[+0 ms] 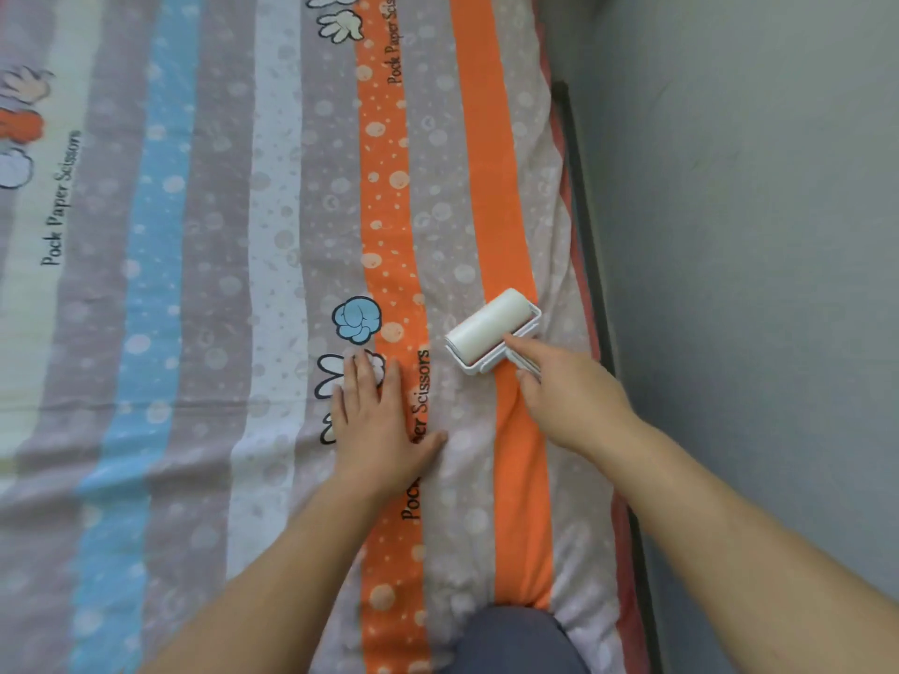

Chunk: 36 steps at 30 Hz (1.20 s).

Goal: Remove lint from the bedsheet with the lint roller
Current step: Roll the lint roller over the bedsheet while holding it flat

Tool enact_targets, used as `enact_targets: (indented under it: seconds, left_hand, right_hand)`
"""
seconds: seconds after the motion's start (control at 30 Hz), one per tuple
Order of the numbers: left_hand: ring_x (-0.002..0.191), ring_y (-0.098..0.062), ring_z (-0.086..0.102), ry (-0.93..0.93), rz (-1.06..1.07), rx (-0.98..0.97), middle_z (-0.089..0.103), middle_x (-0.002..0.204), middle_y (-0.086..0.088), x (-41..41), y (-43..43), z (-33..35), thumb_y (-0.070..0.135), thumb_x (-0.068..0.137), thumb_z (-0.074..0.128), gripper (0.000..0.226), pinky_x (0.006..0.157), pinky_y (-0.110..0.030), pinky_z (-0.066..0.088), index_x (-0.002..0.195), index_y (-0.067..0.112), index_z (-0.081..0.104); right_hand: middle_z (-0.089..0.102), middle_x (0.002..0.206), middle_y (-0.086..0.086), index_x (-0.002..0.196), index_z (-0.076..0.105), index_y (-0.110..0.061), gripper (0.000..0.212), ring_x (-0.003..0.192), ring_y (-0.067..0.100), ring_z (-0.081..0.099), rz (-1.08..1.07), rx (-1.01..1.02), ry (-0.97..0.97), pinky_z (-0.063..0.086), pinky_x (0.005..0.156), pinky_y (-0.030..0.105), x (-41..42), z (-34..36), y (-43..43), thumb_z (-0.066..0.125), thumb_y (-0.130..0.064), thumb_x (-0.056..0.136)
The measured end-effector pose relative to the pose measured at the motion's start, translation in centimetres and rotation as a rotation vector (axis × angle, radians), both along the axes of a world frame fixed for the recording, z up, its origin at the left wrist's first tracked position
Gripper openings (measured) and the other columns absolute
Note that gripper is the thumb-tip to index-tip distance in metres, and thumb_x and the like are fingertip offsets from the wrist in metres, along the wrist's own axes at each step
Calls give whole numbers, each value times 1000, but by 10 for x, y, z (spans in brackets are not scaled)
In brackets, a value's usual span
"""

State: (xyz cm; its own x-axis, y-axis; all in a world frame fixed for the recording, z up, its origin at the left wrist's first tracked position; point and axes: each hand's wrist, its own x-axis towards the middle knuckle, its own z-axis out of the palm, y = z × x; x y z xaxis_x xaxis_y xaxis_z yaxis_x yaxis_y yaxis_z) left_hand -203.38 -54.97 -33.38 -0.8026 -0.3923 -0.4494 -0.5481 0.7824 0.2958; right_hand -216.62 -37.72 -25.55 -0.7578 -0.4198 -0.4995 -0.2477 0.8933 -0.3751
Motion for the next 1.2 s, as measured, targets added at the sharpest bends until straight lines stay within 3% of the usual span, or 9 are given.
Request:
enact_targets:
  seconds: [0.17,0.37,0.6,0.8,0.93,1.03,1.2]
  left_hand:
    - [148,-28,-36,-2,-24,57,-33,163,-12,8,-2,-10,70,84,56,114,120,-48,-19,160,20,-12]
    - [142,-35,-43,-37,-161,88,-40,157,-20,11,-3,-7,71,84,55,116,119,-57,-20,160,18,-16]
    - [140,-22,-48,-64,-248,93,-48,155,-5,17,-24,-17,90,71,52,130,117,-55,-25,155,31,-28]
    - [141,-22,-47,-51,-249,58,-47,155,-5,18,-19,-19,94,70,47,130,118,-56,-22,155,30,-28]
    - [141,-22,-47,-62,-251,39,-47,155,-4,18,-18,-21,97,66,47,133,118,-56,-21,156,31,-26]
    - [142,-20,-46,-58,-248,18,-46,156,-3,19,-17,-21,98,64,46,134,118,-55,-22,156,32,-25]
    - [145,-18,-41,-16,-239,-32,-38,161,-2,23,-13,-19,99,62,46,133,120,-54,-20,158,34,-21]
  right_hand:
    - [59,132,3,141,41,-46,44,119,30,53,-70,100,55,44,90,37,15,-21,-25,42,-33,99]
    - [59,133,-5,138,42,-52,45,116,25,56,-110,236,51,49,87,37,30,-12,-10,43,-33,97]
    - [57,137,-7,136,45,-51,45,120,25,55,-182,330,-44,49,94,41,57,-5,30,47,-30,96]
    - [55,138,-14,134,38,-58,47,121,20,56,-249,347,-137,50,95,42,84,-3,87,41,-38,91]
    - [56,138,-10,137,47,-45,45,120,20,56,-248,372,-172,47,94,31,103,9,118,48,-26,97]
    - [58,135,-11,135,48,-47,44,116,17,58,-240,325,-205,47,94,33,113,21,141,50,-26,96]
    - [58,133,-18,131,46,-58,43,116,15,59,-225,200,-73,50,91,37,112,49,142,47,-35,95]
